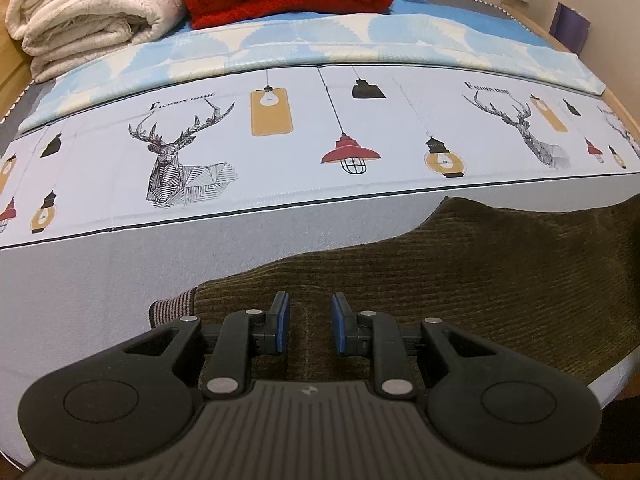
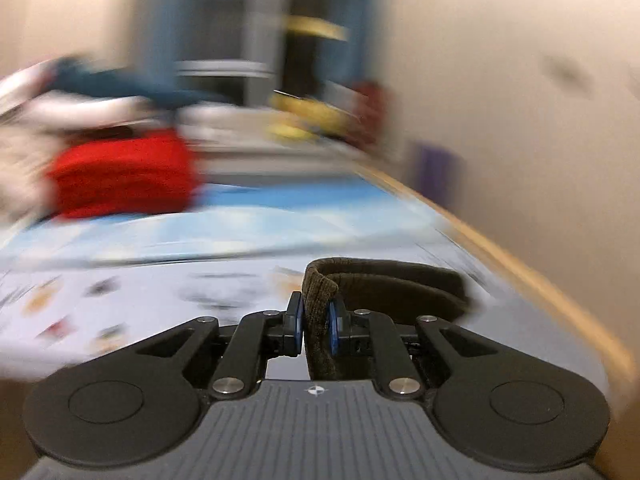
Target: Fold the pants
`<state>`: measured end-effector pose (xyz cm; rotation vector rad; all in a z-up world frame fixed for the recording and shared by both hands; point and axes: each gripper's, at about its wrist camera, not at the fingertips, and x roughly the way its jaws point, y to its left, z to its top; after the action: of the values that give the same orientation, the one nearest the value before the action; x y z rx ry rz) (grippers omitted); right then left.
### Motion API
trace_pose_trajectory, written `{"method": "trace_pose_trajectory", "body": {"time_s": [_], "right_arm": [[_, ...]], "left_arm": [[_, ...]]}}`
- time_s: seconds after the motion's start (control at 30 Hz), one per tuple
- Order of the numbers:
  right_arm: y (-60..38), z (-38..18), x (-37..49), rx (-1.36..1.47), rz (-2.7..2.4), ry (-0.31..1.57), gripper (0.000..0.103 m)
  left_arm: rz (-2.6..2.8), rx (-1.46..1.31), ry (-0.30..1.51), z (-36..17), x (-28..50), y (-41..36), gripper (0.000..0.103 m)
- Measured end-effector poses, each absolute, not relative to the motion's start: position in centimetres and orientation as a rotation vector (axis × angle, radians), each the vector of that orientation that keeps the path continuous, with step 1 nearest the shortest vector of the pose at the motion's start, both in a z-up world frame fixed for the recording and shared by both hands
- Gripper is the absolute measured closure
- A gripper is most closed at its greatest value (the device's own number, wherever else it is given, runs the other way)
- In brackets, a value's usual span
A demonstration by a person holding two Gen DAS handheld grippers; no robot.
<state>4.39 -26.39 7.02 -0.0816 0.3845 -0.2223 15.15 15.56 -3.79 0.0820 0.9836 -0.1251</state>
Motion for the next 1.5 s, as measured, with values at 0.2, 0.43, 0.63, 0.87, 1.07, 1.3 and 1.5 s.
{"method": "trace_pose_trajectory", "body": {"time_s": [0.2, 0.43, 0.63, 0.87, 1.07, 1.3, 1.5], "right_arm": [[-10.0, -1.4, 4.5, -0.435, 0.076, 0.407, 0.089], [-17.6, 0.0, 8.2, -0.153, 0.012, 0.582, 0.089], [-34.4, 5.5, 4.8, 0.112, -0.1, 0.501, 0.09], [-55.2, -0.2, -1.2, 0.416, -0.525, 0.498, 0.089], [-64.0, -11.1, -2.5, 0.734, -0.647, 0.764, 0.089], [-65.0, -11.0, -3.1, 0.857, -0.704, 0.709, 0.079], [-65.5, -11.6, -3.2, 0.931, -0.769, 0.712, 0.067]], "left_arm": [[-0.123, 0.055, 0.975, -3.2, 14.8, 16.3, 0.078], [-0.133, 0.045, 0.962, -2.6, 15.3, 16.1, 0.078], [-0.158, 0.059, 0.959, -2.4, 16.4, 13.1, 0.078], [-0.184, 0.14, 0.972, -3.4, 17.2, 9.4, 0.078], [-0.157, 0.171, 1.004, -4.5, 18.0, 8.6, 0.078], [-0.157, 0.196, 1.011, -4.9, 18.3, 8.2, 0.078], [-0.162, 0.198, 1.008, -4.8, 18.2, 8.5, 0.078]]}}
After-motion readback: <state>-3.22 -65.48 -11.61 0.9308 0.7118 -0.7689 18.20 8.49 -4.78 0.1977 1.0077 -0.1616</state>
